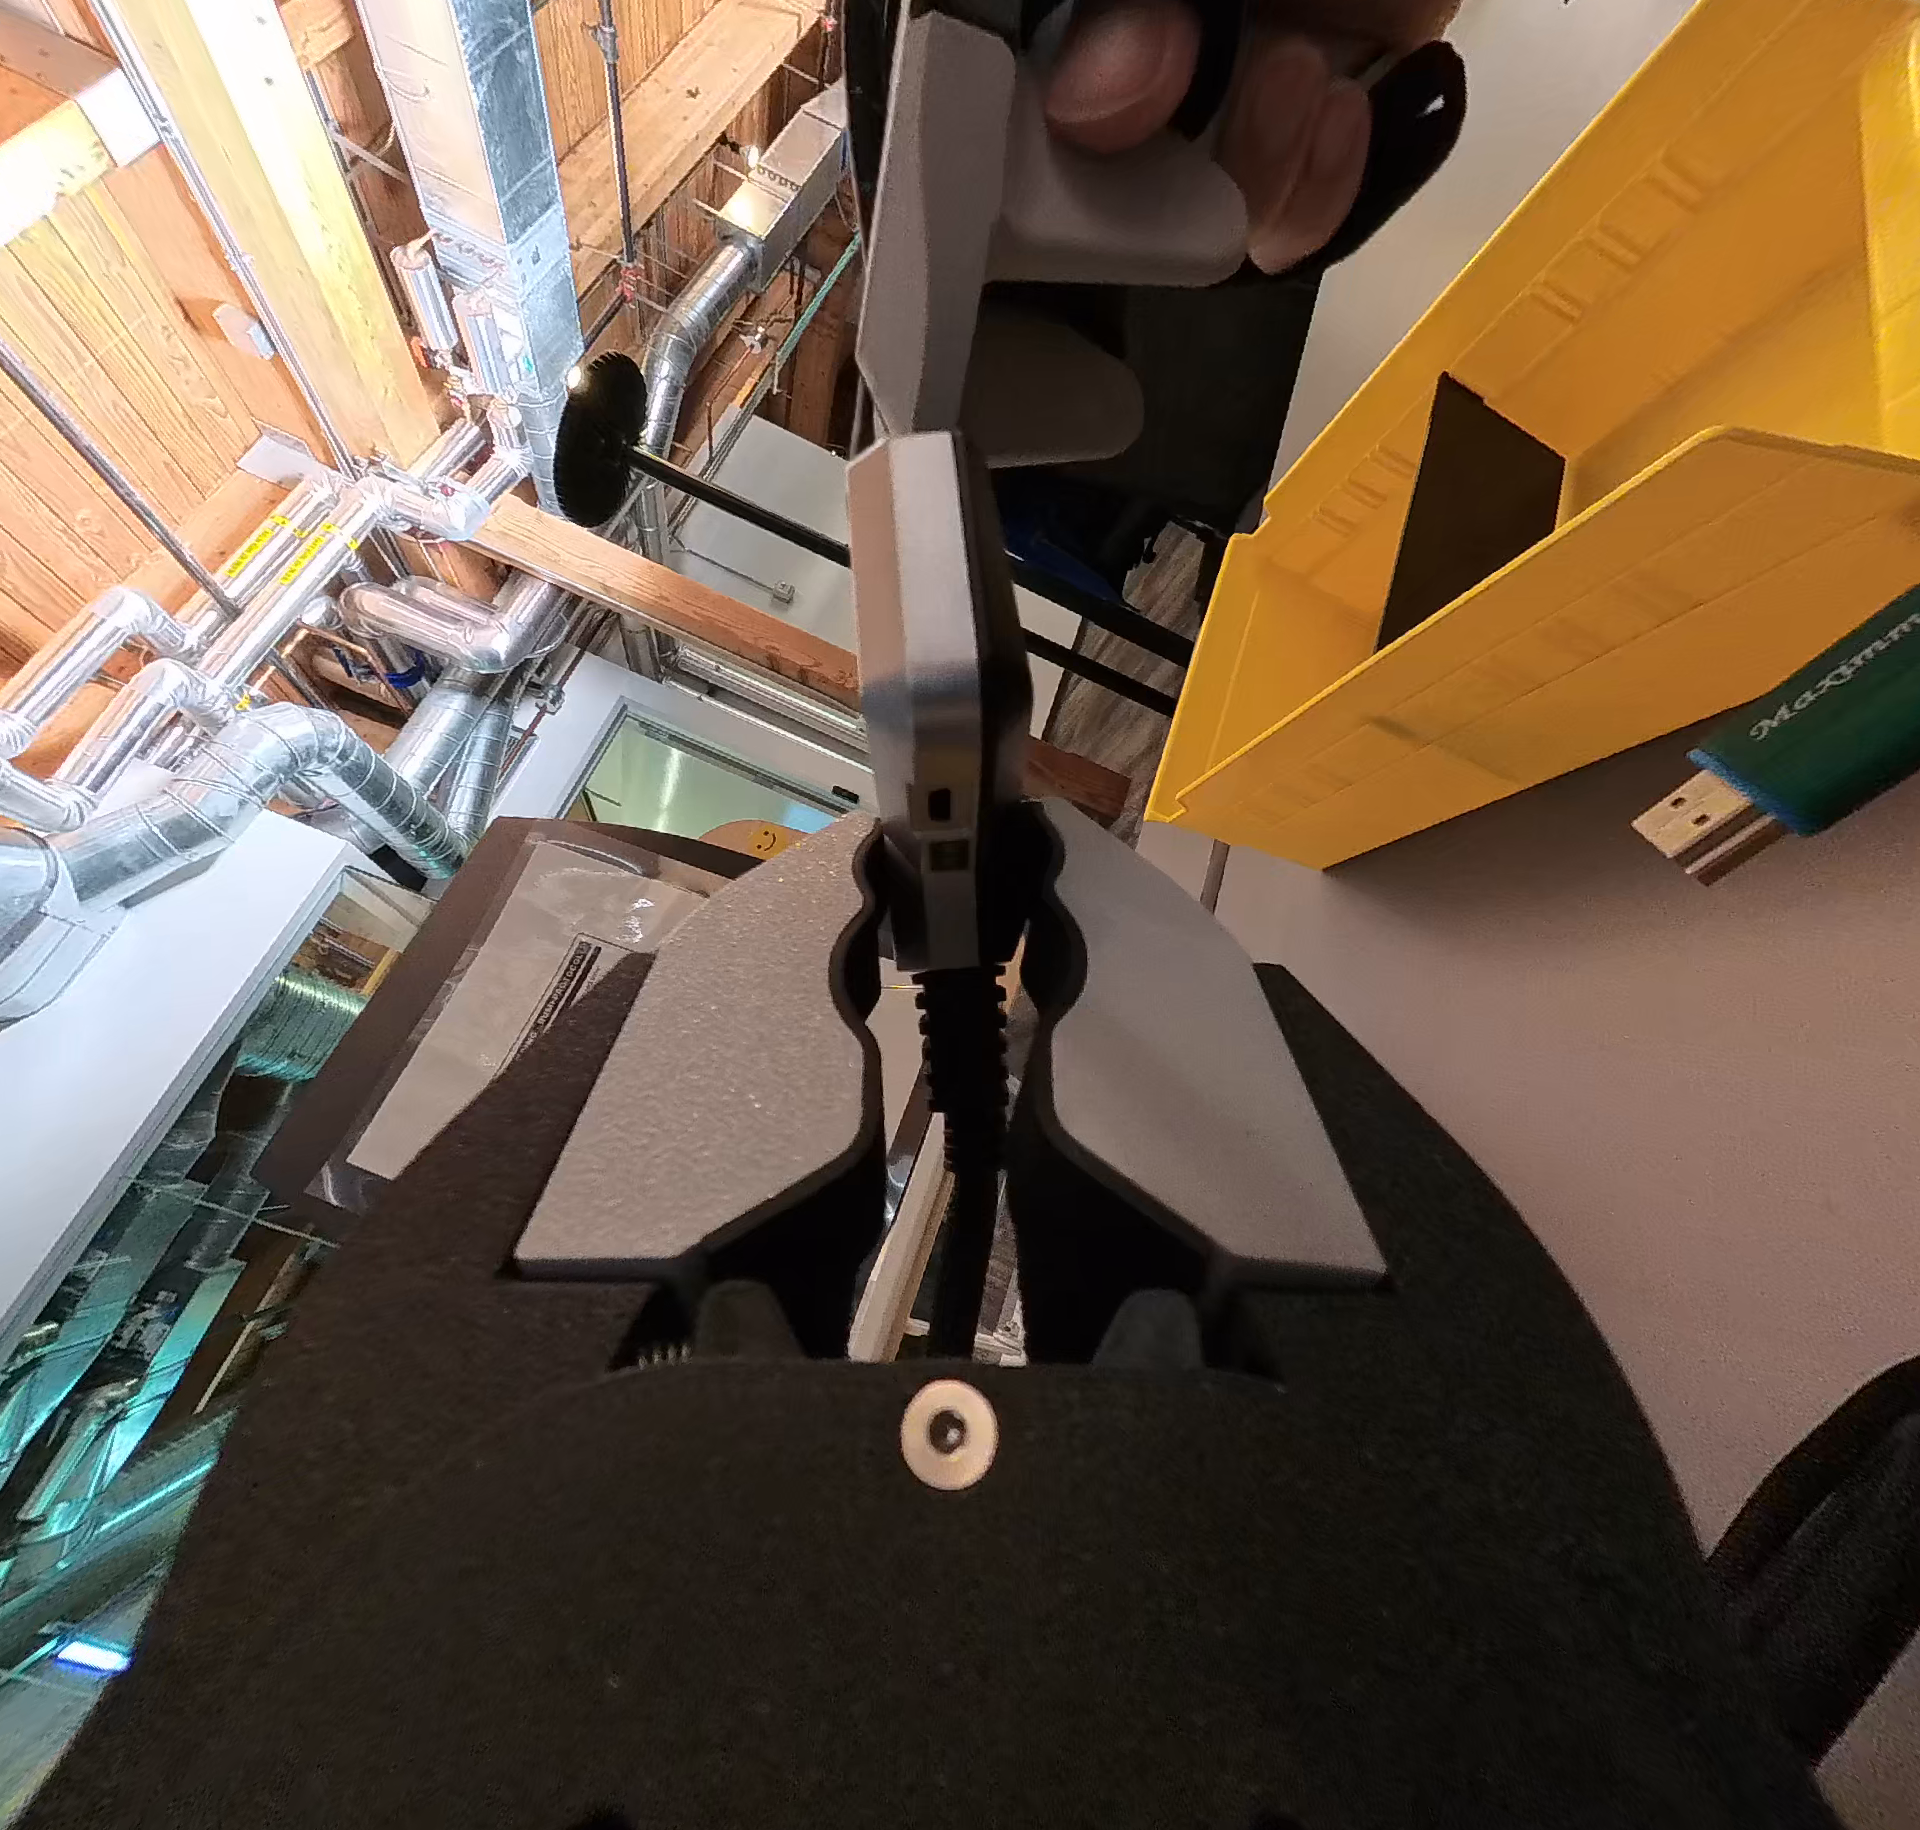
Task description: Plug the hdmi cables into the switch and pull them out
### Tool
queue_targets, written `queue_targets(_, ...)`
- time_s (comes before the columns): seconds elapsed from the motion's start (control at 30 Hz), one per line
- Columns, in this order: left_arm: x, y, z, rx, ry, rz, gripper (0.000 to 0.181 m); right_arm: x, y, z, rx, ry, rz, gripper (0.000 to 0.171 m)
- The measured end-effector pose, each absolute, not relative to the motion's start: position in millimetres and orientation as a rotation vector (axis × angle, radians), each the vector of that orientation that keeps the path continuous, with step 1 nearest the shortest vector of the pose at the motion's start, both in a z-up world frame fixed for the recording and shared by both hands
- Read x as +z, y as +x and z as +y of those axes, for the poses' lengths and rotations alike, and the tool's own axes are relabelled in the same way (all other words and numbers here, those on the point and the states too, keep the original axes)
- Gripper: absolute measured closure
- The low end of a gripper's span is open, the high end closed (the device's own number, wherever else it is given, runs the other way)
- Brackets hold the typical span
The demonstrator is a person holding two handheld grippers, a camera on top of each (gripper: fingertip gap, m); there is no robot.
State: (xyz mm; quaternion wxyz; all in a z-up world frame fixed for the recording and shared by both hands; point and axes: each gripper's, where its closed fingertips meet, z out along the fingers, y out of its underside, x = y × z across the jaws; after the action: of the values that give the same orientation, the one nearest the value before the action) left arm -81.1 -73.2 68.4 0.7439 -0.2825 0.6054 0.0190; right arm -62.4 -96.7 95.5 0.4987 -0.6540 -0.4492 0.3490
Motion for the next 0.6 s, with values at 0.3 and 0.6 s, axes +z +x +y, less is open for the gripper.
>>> queue_targets(0.3, 64, -83, -64, 0.01, -0.737, 1.318, 0.16, 92, -67, -92, 0.844, -1.592, -1.06, 0.149)
queue_targets(0.6, 63, -84, -62, 0.001, -0.805, 1.285, 0.16, 93, -70, -91, 0.78, -1.635, -0.997, 0.149)
